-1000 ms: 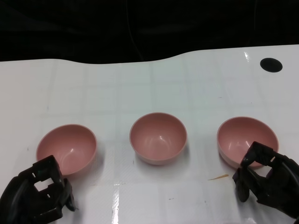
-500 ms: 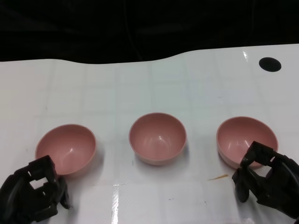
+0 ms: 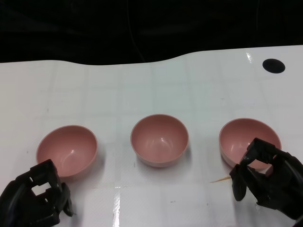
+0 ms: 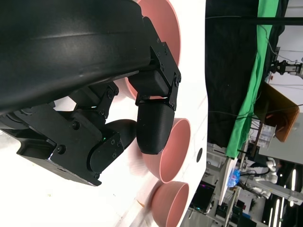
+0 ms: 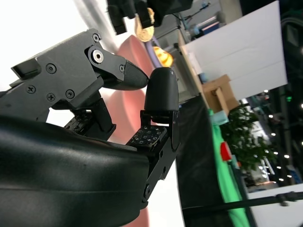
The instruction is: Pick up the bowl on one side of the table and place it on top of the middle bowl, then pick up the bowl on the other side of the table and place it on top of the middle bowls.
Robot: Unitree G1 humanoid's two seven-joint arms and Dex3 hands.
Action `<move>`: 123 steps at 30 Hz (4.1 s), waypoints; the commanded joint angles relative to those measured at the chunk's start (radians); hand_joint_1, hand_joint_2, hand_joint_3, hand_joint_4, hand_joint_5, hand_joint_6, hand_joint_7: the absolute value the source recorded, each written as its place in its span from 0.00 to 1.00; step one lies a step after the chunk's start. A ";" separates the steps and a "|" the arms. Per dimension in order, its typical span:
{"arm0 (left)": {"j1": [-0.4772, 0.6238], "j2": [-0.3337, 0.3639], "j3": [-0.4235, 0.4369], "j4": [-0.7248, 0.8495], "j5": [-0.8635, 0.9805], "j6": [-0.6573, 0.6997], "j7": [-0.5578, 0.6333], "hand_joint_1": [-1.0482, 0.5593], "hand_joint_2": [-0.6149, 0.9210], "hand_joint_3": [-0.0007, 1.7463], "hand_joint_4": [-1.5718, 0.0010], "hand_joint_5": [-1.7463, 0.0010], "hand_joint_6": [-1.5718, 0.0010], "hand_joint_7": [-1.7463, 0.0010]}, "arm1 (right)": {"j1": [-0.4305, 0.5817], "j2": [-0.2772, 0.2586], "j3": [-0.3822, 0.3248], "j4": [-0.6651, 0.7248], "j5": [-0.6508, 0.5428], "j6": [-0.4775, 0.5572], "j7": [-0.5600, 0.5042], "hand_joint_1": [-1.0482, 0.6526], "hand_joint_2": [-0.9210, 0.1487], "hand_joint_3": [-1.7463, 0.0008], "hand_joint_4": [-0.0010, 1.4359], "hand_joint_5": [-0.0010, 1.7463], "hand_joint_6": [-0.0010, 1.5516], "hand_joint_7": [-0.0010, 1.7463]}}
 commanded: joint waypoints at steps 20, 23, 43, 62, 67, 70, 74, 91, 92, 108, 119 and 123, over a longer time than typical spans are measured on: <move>-0.016 0.018 0.008 0.022 -0.007 0.008 -0.003 0.64 0.80 0.66 0.44 0.00 0.52 0.00 | -0.034 -0.145 -0.012 0.038 -0.524 -0.754 -0.261 0.20 0.00 0.84 0.42 0.01 0.41 0.00; -0.017 0.019 0.007 0.021 -0.001 0.007 0.005 0.63 0.79 0.67 0.44 0.00 0.51 0.00 | -0.021 -0.190 -0.008 0.023 -0.727 -0.777 -0.392 0.16 0.00 0.85 0.36 0.00 0.36 0.00; -0.020 0.014 0.007 0.024 0.002 -0.002 0.009 0.64 0.79 0.65 0.43 0.00 0.51 0.00 | -0.051 -0.415 0.248 -0.014 -1.405 -0.479 -0.874 0.00 0.00 0.85 0.18 0.00 0.20 0.00; -0.020 0.013 0.006 0.017 -0.002 0.007 0.011 0.65 0.80 0.66 0.43 0.00 0.51 0.00 | -0.353 -0.417 0.534 0.448 -1.451 -0.325 -1.006 0.09 0.00 0.93 0.26 0.02 0.26 0.01; -0.020 0.014 0.005 0.012 0.000 0.012 0.016 0.64 0.79 0.66 0.43 0.00 0.51 0.00 | -0.419 -0.398 0.587 0.597 -1.435 -0.352 -1.091 0.15 0.00 0.94 0.30 0.03 0.29 0.02; -0.020 0.014 0.005 0.012 0.000 0.012 0.017 0.64 0.79 0.66 0.43 0.00 0.51 0.00 | -0.439 -0.398 0.611 0.636 -1.423 -0.361 -1.120 0.15 0.00 0.94 0.31 0.03 0.29 0.02; -0.021 0.012 0.004 0.012 0.000 0.011 0.016 0.64 0.79 0.66 0.43 0.00 0.51 0.00 | -0.459 -0.385 0.635 0.708 -1.405 -0.397 -1.198 0.22 0.00 0.95 0.40 0.06 0.35 0.04; -0.036 -0.009 -0.016 0.028 0.011 -0.033 0.015 0.65 0.80 0.66 0.45 0.00 0.52 0.00 | -0.528 -0.380 0.716 0.915 -1.362 -0.627 -1.497 0.54 0.00 0.78 0.53 1.00 0.36 1.00; -0.037 -0.008 -0.016 0.029 0.009 -0.029 0.013 0.64 0.80 0.66 0.45 0.00 0.52 0.00 | -0.529 -0.383 0.716 0.906 -1.360 -0.631 -1.499 0.54 0.00 0.77 0.53 1.00 0.36 1.00; -0.050 -0.001 -0.012 0.050 0.002 -0.031 0.007 0.66 0.79 0.68 0.44 0.00 0.51 0.00 | -0.532 -0.438 0.682 0.642 -1.347 -0.644 -1.430 0.53 0.04 0.68 0.54 1.00 0.35 1.00; -0.045 0.003 -0.011 0.038 0.006 -0.019 0.021 0.65 0.79 0.68 0.44 0.00 0.51 0.00 | -0.631 -0.454 0.641 0.442 -1.332 -0.701 -1.270 0.49 0.03 0.74 0.58 1.00 0.40 0.97; -0.044 -0.001 -0.010 0.035 0.003 -0.021 0.021 0.66 0.80 0.68 0.44 0.00 0.51 0.00 | -0.663 -0.426 0.645 0.384 -1.328 -0.707 -1.213 0.47 0.07 0.73 0.59 1.00 0.41 0.98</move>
